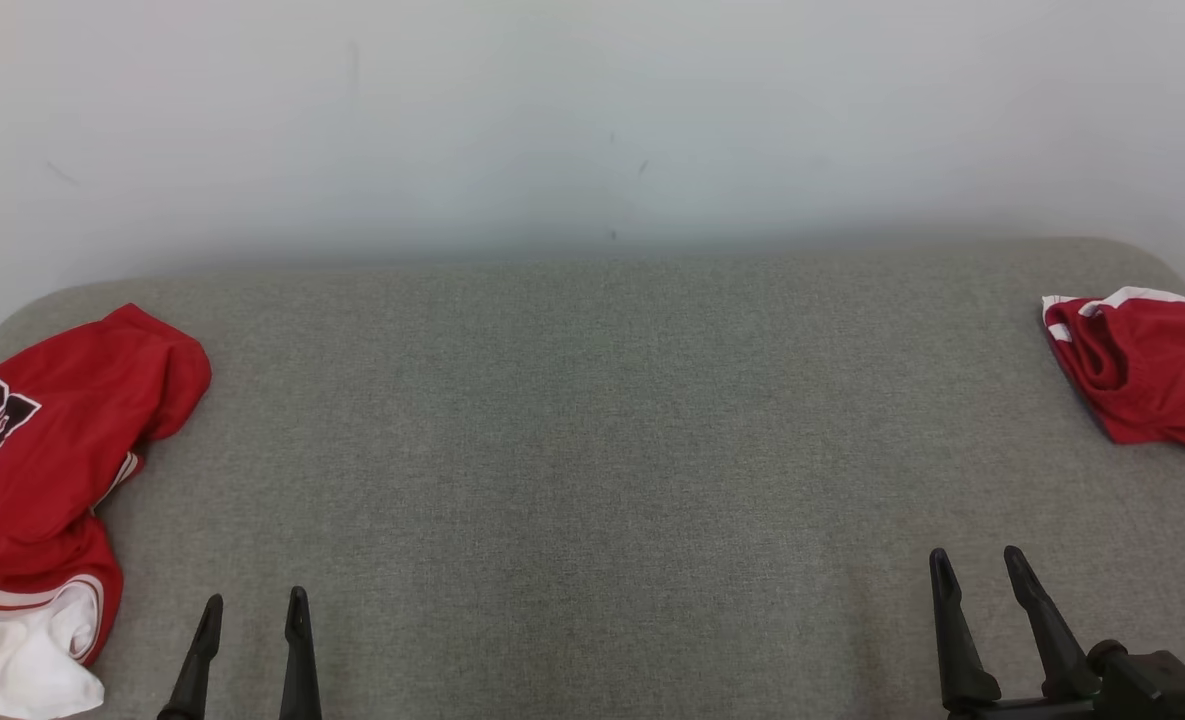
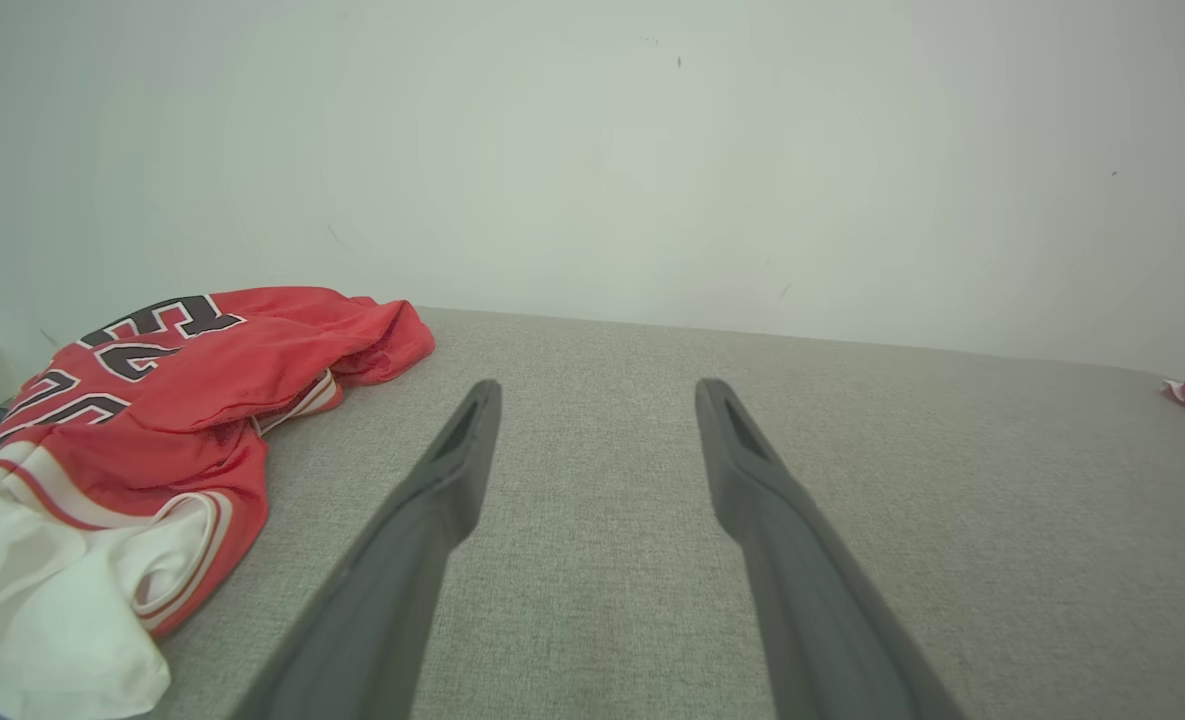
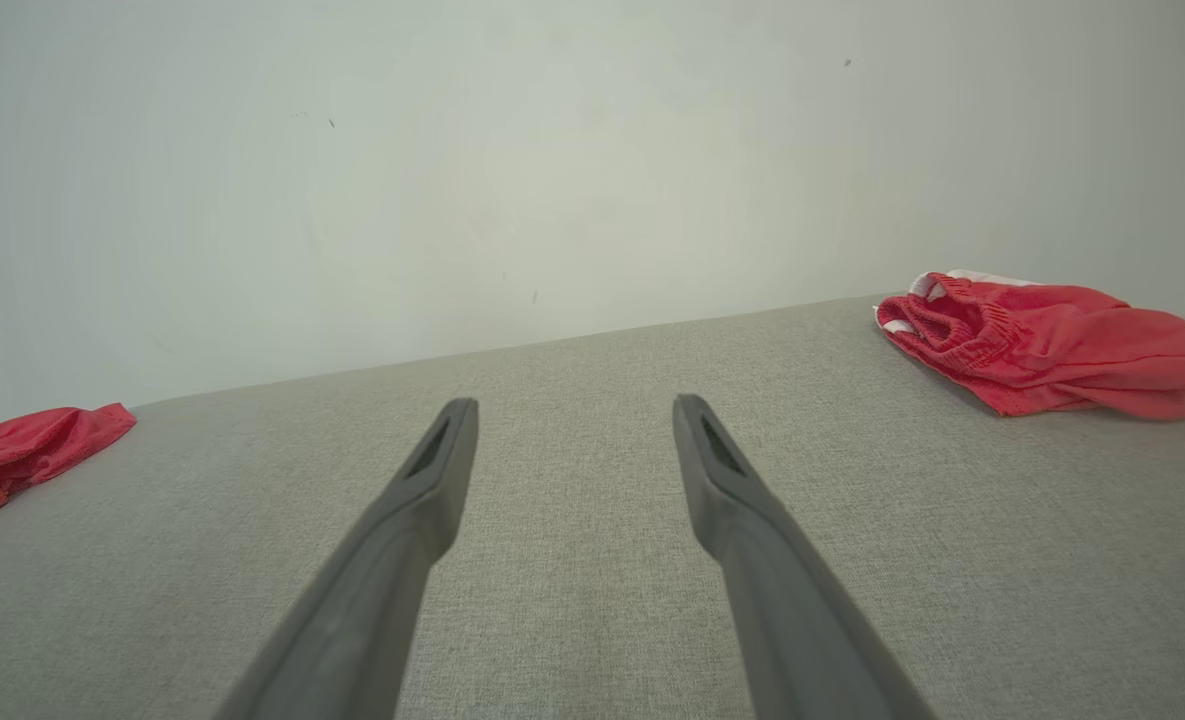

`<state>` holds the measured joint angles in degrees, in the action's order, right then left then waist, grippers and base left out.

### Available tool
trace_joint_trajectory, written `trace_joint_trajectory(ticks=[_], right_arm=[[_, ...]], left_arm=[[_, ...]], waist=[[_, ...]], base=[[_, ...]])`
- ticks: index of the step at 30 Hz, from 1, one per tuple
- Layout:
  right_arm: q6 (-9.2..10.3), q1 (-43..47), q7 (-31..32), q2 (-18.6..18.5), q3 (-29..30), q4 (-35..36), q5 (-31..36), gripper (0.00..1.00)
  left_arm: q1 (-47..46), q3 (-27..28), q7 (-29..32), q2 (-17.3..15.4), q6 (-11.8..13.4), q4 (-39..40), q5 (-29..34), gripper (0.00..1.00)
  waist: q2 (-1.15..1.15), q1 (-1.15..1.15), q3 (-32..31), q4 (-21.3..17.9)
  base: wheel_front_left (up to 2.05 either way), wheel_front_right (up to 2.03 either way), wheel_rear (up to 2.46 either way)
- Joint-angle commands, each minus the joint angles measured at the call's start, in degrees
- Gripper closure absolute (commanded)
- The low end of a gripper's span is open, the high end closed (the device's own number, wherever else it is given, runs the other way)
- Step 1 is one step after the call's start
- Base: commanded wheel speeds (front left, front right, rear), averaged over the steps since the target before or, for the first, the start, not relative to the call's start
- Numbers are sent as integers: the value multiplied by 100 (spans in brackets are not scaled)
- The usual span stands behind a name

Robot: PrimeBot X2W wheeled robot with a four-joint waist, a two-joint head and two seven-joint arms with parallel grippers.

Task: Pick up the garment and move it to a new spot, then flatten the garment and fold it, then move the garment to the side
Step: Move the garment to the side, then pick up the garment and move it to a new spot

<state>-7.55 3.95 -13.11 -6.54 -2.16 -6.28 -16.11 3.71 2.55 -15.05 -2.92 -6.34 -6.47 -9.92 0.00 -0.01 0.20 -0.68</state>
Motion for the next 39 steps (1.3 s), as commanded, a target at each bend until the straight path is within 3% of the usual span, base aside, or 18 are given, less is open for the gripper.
trace_joint_trajectory(ticks=[1,15,21,27,39], right_arm=[[14,88,11,31,1,-7,53,0],[14,97,9,37,-25,-72,63,0],[14,162,7,45,-41,-89,26,0],[14,198,-27,94,-46,-109,1,0],[14,154,-53,168,-93,-146,77,0]], left_arm=[[91,7,-18,4,-1,-24,13,0],[75,37,-18,5,-3,-44,33,0],[12,33,-18,4,12,-74,52,0],[-21,106,-17,4,22,-92,64,0],[-6,260,-18,4,78,-103,23,0]], waist=[[0,1,-25,22],[0,1,-66,55],[0,1,-48,274],[0,1,1,808],[0,1,52,2267]], base=[[0,0,0],[0,0,0],[0,0,0],[0,0,0],[0,0,0]])
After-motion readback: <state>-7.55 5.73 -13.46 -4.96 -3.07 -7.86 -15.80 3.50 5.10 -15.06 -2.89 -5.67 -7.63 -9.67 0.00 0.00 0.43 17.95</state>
